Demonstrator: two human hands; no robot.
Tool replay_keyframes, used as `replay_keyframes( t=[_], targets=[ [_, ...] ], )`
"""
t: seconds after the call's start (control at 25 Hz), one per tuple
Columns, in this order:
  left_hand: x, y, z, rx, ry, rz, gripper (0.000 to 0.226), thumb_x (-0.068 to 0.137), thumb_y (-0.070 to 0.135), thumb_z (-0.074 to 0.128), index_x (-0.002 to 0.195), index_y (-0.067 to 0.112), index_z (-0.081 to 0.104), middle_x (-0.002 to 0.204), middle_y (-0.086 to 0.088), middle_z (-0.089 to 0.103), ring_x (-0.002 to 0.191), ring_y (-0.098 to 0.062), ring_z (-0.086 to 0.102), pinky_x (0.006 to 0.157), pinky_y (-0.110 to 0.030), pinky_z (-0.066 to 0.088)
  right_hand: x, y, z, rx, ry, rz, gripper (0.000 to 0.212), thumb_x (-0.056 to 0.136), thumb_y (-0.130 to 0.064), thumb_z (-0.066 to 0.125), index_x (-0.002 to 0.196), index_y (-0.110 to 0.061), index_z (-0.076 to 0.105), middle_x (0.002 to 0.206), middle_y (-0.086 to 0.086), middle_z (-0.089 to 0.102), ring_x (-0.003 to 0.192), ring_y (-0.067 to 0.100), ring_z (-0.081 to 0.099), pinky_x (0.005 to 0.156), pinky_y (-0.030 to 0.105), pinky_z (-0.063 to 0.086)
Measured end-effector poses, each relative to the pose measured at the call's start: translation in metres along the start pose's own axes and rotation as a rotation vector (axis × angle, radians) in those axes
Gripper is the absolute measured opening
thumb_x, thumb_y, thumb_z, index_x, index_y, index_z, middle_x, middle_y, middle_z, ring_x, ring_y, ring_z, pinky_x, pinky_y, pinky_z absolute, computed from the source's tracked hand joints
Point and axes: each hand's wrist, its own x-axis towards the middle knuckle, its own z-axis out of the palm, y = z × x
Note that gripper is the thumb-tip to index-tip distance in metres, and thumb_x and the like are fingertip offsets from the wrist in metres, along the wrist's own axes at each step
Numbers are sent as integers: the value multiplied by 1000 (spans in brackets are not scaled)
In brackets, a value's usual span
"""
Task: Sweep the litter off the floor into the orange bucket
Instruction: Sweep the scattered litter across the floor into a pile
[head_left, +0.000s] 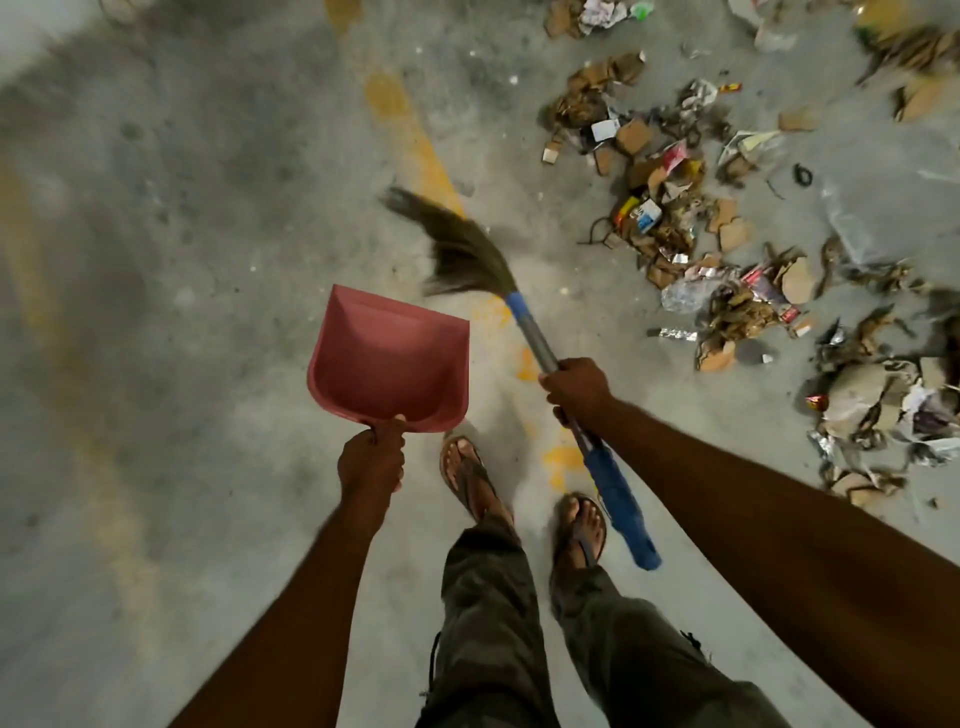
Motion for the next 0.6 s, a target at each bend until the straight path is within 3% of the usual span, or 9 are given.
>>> replay_keyframes(
  t=[0.08,0.2,0.28,0.4,0.52,0.6],
  targets=[
    [21,14,0,31,-10,0,41,94,44,71,81,6,68,62,-5,59,52,-16,50,45,-26,41,12,-13,3,5,158,28,28,94,-20,61,114,0,65,85,15,68,61,29,66,58,37,58],
    [56,44,-2,4,-49,-18,40,93,44,72,82,5,69,65,-7,61,54,-18,53,48,-26,43,1,-28,22,-13,295,-111,35,99,-34,55,126,-12,58,96,11,67,80,33,68,70,42,59],
    [79,60,-11,4,-28,-30,40,92,44,72,79,6,68,64,-7,61,53,-19,53,48,-27,43,-11,-37,41,3,244,-189,42,98,-40,54,136,-22,56,96,7,68,77,30,69,69,44,62],
    [109,79,-39,38,-8,-35,42,93,44,71,73,8,65,60,-7,60,52,-21,53,50,-28,43,-14,-79,80,-57,39,-251,37,98,-31,61,135,-29,60,89,0,68,73,23,67,70,43,61],
    [146,94,-70,101,18,-41,45,94,47,69,72,8,65,57,-5,60,52,-23,54,51,-29,44,20,-140,106,-149,-157,-197,24,96,-23,66,120,-19,67,79,7,65,60,24,61,56,38,56],
    [168,109,-84,109,3,-34,45,93,48,69,75,8,66,56,-3,60,52,-23,55,51,-29,44,52,-170,113,32,-138,-21,14,94,-16,67,105,-7,67,69,12,61,45,23,55,44,31,47]
  ],
)
